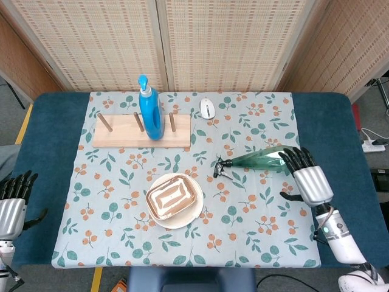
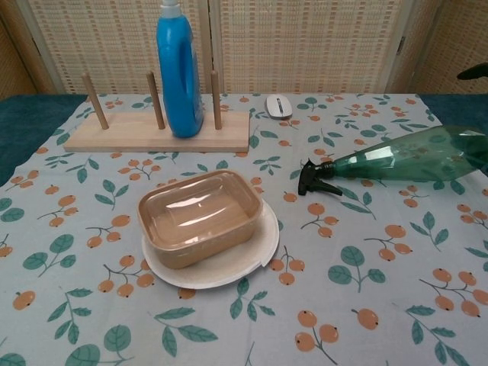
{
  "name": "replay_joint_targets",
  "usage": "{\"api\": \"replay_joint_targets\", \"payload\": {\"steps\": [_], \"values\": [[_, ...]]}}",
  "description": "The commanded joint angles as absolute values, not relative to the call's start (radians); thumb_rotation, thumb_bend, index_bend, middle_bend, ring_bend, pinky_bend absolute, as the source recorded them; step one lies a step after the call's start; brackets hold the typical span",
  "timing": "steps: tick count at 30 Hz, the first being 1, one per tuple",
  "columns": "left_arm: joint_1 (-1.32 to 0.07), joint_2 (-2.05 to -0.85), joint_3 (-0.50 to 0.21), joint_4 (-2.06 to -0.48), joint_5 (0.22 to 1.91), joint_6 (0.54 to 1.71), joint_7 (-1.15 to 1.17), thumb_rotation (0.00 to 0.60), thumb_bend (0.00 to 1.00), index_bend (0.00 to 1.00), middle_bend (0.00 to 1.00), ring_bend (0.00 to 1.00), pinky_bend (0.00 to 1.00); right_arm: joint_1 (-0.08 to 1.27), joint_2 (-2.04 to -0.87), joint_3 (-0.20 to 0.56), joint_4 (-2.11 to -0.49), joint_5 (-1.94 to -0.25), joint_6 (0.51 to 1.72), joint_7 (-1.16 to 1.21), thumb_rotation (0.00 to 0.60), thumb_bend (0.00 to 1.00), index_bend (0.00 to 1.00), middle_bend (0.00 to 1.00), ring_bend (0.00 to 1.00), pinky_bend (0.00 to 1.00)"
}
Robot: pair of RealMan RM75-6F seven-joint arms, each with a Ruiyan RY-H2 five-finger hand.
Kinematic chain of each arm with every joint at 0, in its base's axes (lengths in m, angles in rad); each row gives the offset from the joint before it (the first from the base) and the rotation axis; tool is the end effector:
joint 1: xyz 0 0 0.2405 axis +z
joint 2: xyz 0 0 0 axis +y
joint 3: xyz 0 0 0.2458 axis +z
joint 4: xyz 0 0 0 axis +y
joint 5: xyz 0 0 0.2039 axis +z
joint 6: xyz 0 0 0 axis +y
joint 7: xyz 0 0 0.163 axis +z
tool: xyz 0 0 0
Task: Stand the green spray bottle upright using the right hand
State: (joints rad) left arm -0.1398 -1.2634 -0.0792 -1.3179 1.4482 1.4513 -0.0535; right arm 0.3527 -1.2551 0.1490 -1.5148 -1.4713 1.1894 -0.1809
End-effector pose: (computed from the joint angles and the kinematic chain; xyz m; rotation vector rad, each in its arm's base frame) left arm -0.3375 0.2261 0.1490 -1.3672 -0.8226 -0.8498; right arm -0.2503 -0.2924 0.0998 1.6679 -0.7630 0.8649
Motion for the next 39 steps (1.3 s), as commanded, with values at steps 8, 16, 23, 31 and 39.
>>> {"api": "replay_joint_targets", "payload": {"steps": [8,16,23,31,39], "values": [[-0.141,-1.270,-0.084,-1.305,1.436,1.444,-0.055,0.600,0.24,0.00,0.00,0.00,0.00,0.551,-1.278,0.208,-1.474,-1.279,0.886,-0.295,0.600,0.00,0.12,0.11,0.00,0.00],[-0.142,-1.270,-0.084,-1.297,1.427,1.430,-0.069,0.600,0.24,0.00,0.00,0.00,0.00,0.655,-1.408,0.221,-1.328,-1.206,0.810,-0.344,0.600,0.00,0.12,0.12,0.00,0.00],[-0.144,-1.270,-0.089,-1.284,1.419,1.422,-0.084,0.600,0.25,0.00,0.00,0.00,0.00,0.737,-1.498,0.214,-1.244,-1.149,0.765,-0.439,0.600,0.00,0.13,0.13,0.00,0.00],[-0.145,-1.265,-0.088,-1.285,1.423,1.419,-0.103,0.600,0.25,0.00,0.00,0.00,0.00,0.811,-1.578,0.213,-1.159,-1.002,0.741,-0.596,0.600,0.00,0.15,0.16,0.00,0.00],[-0.142,-1.264,-0.088,-1.282,1.425,1.425,-0.113,0.600,0.24,0.00,0.00,0.00,0.00,0.839,-1.618,0.206,-1.094,-0.905,0.732,-0.631,0.600,0.00,0.21,0.19,0.00,0.00]]}}
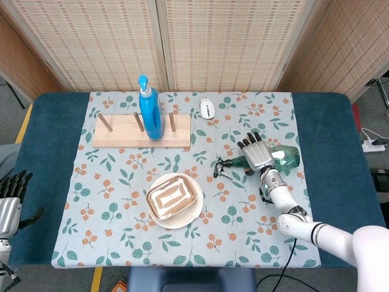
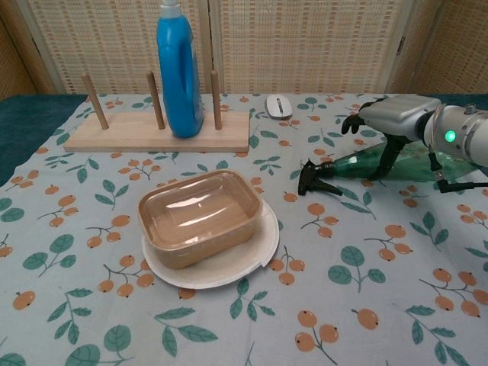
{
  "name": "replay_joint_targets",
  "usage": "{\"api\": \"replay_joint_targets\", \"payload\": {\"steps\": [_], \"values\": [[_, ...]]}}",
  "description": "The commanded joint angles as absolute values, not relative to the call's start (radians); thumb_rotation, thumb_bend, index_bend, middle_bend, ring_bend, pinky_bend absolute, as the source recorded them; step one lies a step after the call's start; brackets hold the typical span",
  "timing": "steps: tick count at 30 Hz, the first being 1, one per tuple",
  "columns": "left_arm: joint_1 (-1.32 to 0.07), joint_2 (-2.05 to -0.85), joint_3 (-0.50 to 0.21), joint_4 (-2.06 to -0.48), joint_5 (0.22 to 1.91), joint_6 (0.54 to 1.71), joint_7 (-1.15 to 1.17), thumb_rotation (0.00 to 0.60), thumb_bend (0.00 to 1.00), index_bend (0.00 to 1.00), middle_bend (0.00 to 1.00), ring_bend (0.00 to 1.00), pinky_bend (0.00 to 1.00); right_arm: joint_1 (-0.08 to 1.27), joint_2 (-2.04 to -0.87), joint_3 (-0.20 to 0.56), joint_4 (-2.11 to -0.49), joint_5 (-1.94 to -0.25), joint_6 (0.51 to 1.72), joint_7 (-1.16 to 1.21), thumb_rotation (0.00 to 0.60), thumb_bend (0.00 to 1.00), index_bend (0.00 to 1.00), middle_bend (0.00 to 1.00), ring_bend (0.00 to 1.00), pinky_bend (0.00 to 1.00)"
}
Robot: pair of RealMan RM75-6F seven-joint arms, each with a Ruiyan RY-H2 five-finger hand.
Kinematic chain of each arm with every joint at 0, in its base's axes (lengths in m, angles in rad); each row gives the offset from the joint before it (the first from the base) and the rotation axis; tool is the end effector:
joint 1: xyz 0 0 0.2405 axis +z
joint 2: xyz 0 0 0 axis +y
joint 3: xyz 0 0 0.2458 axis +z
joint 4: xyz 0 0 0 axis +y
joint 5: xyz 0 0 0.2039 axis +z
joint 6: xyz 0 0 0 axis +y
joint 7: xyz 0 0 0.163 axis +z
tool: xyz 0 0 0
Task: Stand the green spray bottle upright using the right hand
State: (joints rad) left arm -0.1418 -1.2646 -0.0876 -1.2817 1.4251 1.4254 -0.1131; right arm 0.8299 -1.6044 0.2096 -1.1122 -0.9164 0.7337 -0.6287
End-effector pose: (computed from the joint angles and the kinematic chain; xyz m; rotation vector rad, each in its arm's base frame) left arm -0.3480 0.2289 0.1534 -1.3376 -0.8615 -0.8518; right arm -0.1949 -0.4193 -0.0127 1.8665 -0.7170 0.4736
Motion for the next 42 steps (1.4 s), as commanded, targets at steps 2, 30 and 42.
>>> {"api": "replay_joint_targets", "payload": {"steps": [2,30,42], "values": [[-0.143,-1.263,-0.088,-1.285,1.426,1.424,-0.113,0.600,0.24,0.00,0.00,0.00,0.00,0.844,-1.629,0.200,-1.081,-0.906,0.738,-0.630,0.600,0.00,0.22,0.20,0.00,0.00],[-0.136,-1.252,-0.083,-1.299,1.439,1.437,-0.145,0.600,0.24,0.00,0.00,0.00,0.00,0.888,-1.744,0.163,-0.967,-0.897,0.811,-0.723,0.600,0.12,0.50,0.39,0.22,0.22],[-0.136,-1.255,-0.083,-1.293,1.449,1.447,-0.167,0.600,0.24,0.00,0.00,0.00,0.00,0.889,-1.772,0.159,-0.930,-0.898,0.817,-0.743,0.600,0.12,0.60,0.46,0.33,0.35]]}}
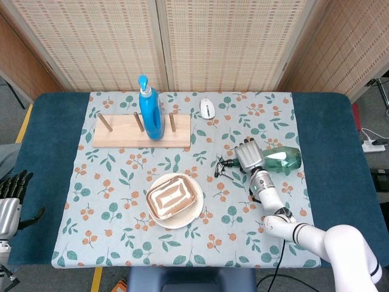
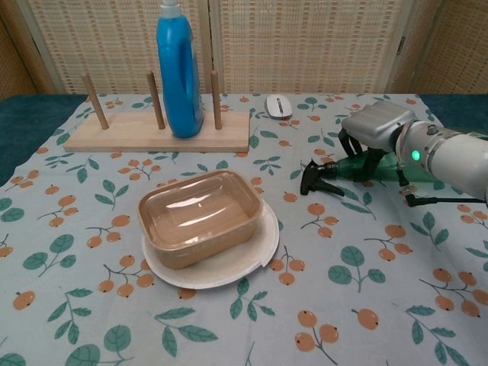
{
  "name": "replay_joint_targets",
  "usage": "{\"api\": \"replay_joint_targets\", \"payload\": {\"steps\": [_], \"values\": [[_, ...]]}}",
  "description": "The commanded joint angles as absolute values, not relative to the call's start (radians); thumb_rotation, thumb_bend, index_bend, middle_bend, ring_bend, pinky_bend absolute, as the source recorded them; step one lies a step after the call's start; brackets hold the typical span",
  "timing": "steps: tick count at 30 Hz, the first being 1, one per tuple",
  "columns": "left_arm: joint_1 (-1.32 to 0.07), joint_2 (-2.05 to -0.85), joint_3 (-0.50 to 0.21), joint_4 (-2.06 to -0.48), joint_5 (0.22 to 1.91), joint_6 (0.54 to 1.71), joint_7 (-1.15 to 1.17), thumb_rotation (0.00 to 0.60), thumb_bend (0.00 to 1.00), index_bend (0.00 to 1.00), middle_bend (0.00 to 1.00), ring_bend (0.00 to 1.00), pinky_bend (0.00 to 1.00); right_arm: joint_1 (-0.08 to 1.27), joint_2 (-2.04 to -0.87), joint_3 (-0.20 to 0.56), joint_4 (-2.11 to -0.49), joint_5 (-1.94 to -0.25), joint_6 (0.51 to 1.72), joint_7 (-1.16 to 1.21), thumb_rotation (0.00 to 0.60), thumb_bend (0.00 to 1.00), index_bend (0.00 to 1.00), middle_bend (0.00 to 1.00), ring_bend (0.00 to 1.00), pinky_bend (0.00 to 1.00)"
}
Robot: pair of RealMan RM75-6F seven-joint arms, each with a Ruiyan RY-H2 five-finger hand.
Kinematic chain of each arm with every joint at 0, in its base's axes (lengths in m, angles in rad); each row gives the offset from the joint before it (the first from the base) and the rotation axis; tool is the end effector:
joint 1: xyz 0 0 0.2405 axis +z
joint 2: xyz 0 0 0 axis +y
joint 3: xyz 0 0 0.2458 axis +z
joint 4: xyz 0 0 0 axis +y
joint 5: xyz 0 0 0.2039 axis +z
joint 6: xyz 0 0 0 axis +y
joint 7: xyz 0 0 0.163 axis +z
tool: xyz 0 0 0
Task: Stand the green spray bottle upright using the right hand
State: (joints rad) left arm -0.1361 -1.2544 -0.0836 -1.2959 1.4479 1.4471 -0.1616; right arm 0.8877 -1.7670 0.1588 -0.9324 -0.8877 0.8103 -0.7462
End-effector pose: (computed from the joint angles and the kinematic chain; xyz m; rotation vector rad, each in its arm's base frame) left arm -0.3430 0.2262 0.1555 -1.3343 -0.8808 -0.9082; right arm -0.1864 -0.4248 -0.0446 1.8552 -0.5465 0.3938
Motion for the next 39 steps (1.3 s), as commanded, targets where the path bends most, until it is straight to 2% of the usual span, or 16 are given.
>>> {"api": "replay_joint_targets", "payload": {"steps": [1,11,27,34,39], "values": [[-0.137,-1.256,-0.083,-1.290,1.448,1.444,-0.172,0.600,0.24,0.00,0.00,0.00,0.00,0.887,-1.774,0.158,-0.930,-0.910,0.825,-0.735,0.600,0.12,0.61,0.47,0.34,0.35],[-0.143,-1.259,-0.079,-1.279,1.452,1.430,-0.182,0.600,0.24,0.00,0.00,0.00,0.00,0.869,-1.736,0.178,-0.980,-0.965,0.876,-0.675,0.600,0.13,0.63,0.48,0.36,0.35],[-0.156,-1.267,-0.072,-1.284,1.454,1.406,-0.165,0.600,0.24,0.00,0.00,0.00,0.00,0.793,-1.539,0.271,-1.303,-1.044,1.071,-0.533,0.600,0.13,0.68,0.52,0.39,0.36],[-0.159,-1.270,-0.069,-1.277,1.455,1.399,-0.168,0.600,0.24,0.00,0.00,0.00,0.00,0.759,-1.524,0.314,-1.371,-1.063,1.155,-0.442,0.600,0.13,0.70,0.53,0.41,0.37],[-0.160,-1.272,-0.066,-1.273,1.457,1.399,-0.169,0.600,0.24,0.00,0.00,0.00,0.00,0.723,-1.532,0.348,-1.389,-1.123,1.233,-0.276,0.600,0.13,0.70,0.53,0.42,0.37]]}}
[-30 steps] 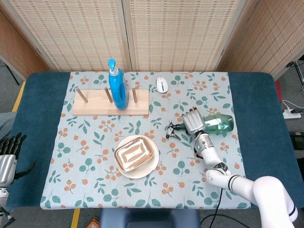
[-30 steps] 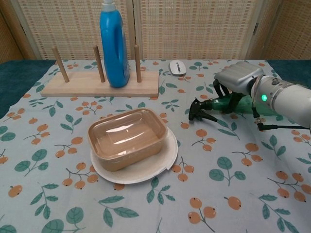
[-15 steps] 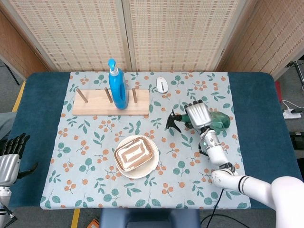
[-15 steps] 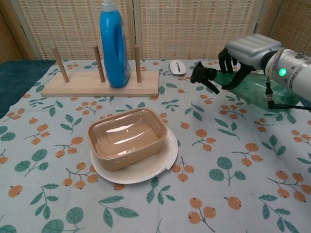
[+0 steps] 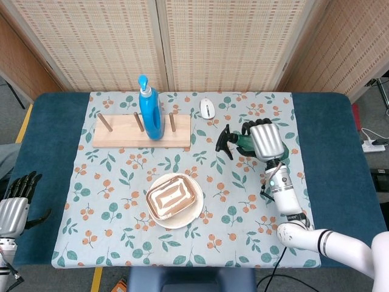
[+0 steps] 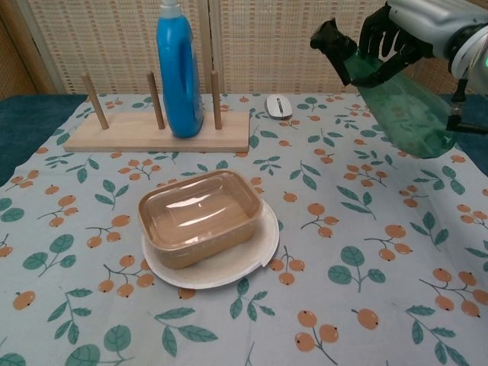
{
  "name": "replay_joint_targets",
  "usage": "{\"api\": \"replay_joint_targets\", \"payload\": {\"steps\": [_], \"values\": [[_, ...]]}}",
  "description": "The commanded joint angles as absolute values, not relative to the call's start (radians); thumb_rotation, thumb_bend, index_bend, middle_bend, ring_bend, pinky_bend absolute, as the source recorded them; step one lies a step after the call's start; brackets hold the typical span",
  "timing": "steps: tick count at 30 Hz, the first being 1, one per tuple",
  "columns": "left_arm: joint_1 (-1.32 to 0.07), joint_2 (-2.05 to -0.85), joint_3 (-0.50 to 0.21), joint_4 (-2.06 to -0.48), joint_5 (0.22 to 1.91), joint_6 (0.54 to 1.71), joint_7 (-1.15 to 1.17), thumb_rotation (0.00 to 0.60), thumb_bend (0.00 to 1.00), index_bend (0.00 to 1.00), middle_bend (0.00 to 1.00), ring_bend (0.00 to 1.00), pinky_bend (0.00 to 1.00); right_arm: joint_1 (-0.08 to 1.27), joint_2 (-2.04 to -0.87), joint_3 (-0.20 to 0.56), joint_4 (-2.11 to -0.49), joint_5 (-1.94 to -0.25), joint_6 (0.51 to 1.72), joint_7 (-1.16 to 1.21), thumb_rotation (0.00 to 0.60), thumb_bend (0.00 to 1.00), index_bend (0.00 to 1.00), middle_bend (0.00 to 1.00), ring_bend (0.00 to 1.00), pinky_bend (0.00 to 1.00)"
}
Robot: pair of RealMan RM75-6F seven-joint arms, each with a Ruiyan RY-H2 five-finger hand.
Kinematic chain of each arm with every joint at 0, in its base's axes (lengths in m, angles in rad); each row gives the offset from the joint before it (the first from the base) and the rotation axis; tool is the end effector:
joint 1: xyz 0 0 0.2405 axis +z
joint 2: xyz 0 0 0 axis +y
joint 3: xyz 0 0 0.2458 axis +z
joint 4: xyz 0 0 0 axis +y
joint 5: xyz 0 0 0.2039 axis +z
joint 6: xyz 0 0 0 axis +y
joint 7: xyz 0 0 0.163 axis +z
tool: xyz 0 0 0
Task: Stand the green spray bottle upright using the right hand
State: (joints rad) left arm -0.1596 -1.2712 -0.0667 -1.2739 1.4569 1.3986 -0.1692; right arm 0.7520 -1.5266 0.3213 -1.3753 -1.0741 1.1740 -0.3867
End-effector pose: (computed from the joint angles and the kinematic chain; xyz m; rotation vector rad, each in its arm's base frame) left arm -0.3445 0.2313 0.1421 -1.3847 -0.9152 -0.8857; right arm -0.1355 -0.4057 0.0635 1.5017 -0.7382 1.0487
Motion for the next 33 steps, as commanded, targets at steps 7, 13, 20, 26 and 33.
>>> {"api": "replay_joint_targets", "payload": {"steps": [7,13,20,26,33], "values": [[-0.162,-1.276,-0.068,-1.268,1.453,1.394,-0.167,0.600,0.24,0.00,0.00,0.00,0.00,0.687,-1.617,0.354,-1.255,-1.255,1.350,0.031,0.600,0.14,0.70,0.53,0.42,0.37],[-0.164,-1.278,-0.069,-1.266,1.450,1.391,-0.163,0.600,0.24,0.00,0.00,0.00,0.00,0.670,-1.776,0.351,-1.017,-1.338,1.448,0.424,0.600,0.14,0.70,0.54,0.40,0.37],[-0.170,-1.287,-0.066,-1.258,1.448,1.378,-0.154,0.600,0.24,0.00,0.00,0.00,0.00,0.674,-1.938,0.385,-0.776,-1.304,1.434,0.709,0.600,0.14,0.70,0.54,0.40,0.37],[-0.173,-1.291,-0.066,-1.257,1.447,1.375,-0.150,0.600,0.24,0.00,0.00,0.00,0.00,0.674,-1.979,0.396,-0.699,-1.297,1.402,0.855,0.600,0.16,0.70,0.54,0.40,0.37],[-0.174,-1.293,-0.062,-1.256,1.447,1.370,-0.151,0.600,0.24,0.00,0.00,0.00,0.00,0.686,-2.007,0.402,-0.639,-1.296,1.386,0.862,0.600,0.16,0.70,0.54,0.40,0.36]]}}
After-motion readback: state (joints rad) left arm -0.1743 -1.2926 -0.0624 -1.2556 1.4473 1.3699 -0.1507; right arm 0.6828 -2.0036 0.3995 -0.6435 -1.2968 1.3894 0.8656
